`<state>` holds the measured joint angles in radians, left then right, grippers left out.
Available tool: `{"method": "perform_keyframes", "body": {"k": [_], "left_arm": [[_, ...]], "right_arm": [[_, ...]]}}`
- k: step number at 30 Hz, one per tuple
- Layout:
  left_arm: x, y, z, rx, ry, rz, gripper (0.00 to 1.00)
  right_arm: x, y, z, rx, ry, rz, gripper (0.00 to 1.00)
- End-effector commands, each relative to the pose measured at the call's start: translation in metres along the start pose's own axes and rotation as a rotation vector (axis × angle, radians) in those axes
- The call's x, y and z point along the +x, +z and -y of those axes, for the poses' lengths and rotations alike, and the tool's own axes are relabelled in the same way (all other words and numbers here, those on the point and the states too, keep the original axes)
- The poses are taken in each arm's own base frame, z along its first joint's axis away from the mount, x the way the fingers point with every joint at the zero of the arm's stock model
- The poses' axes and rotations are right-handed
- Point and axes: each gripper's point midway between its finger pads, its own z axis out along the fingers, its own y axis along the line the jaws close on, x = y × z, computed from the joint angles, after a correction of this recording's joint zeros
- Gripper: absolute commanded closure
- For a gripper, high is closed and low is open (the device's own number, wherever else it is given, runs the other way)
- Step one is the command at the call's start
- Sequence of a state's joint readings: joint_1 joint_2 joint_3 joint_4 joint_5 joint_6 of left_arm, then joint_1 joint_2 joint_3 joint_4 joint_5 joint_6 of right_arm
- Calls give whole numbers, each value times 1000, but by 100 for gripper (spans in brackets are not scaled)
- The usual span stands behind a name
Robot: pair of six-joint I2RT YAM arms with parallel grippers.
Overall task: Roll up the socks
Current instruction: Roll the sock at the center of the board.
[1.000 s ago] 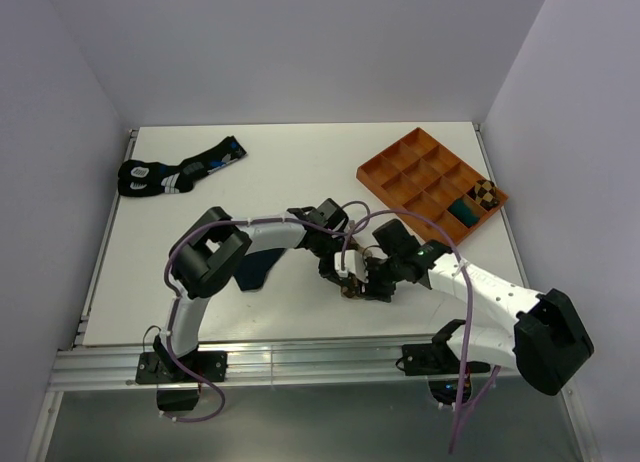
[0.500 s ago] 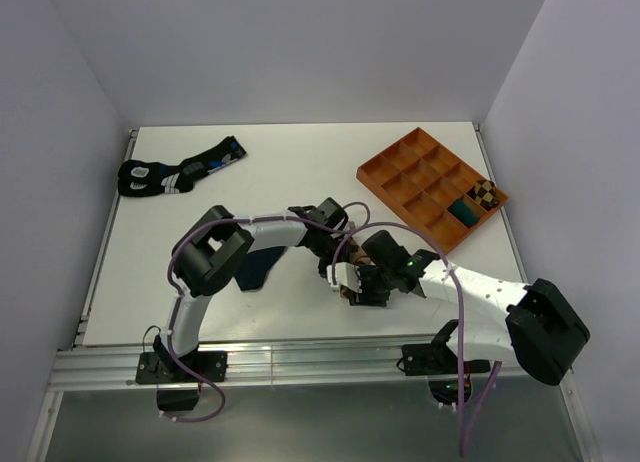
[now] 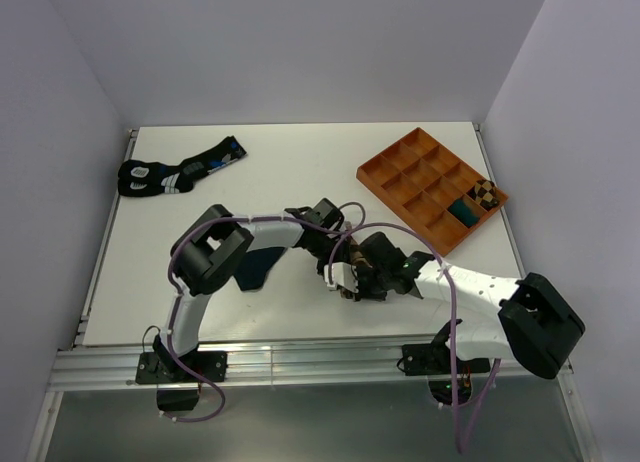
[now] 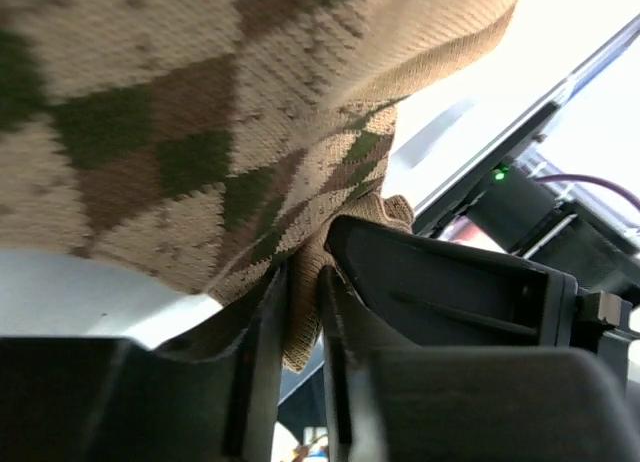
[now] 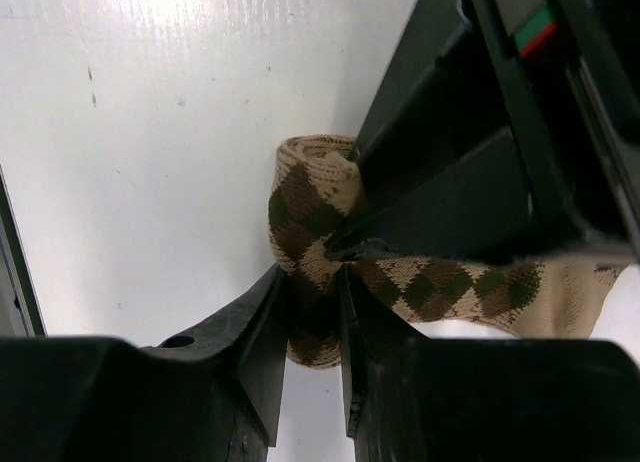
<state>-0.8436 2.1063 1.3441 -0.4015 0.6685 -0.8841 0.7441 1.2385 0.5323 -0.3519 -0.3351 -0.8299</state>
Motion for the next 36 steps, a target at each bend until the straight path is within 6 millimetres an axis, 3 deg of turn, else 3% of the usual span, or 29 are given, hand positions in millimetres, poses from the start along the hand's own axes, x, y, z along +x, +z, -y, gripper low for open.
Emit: {"method": "perform_keyframes", "body": {"k": [1,2,6,15,20,27,32,33,34,36], "left_arm": [[-12,-9,-1,25,-19,94,72],[-17,-14,6,54,-4,128,69],[-28,-23,-3,43,-21,210,64],[-35,-14,-33,-36,-57,272,59],[-42,-9,-49,-104,-77,304,56],[-42,-8,-65,-164,-96,327,66],[-40,-13,-65,-169,-66,372,71],[-39,-13,-65,-165,-56,377,74],[-39,-13,-65,-166,-51,384,76],[-37,-13,-67,-161,-26,401,77]], "right_arm": [[10,2,-12,-25,13,-16,79],[11,1,-15,-32,19,-15,80],[10,-4,-21,-51,46,15,81],[15,-18,-27,-171,110,25,81],[11,-27,-19,-252,171,57,81],[19,-26,-20,-383,277,18,80],[12,-24,-15,-504,352,3,80],[14,-24,-24,-573,403,-12,80],[10,-24,-15,-576,409,-6,80],[13,-22,-15,-624,456,-30,81]]}}
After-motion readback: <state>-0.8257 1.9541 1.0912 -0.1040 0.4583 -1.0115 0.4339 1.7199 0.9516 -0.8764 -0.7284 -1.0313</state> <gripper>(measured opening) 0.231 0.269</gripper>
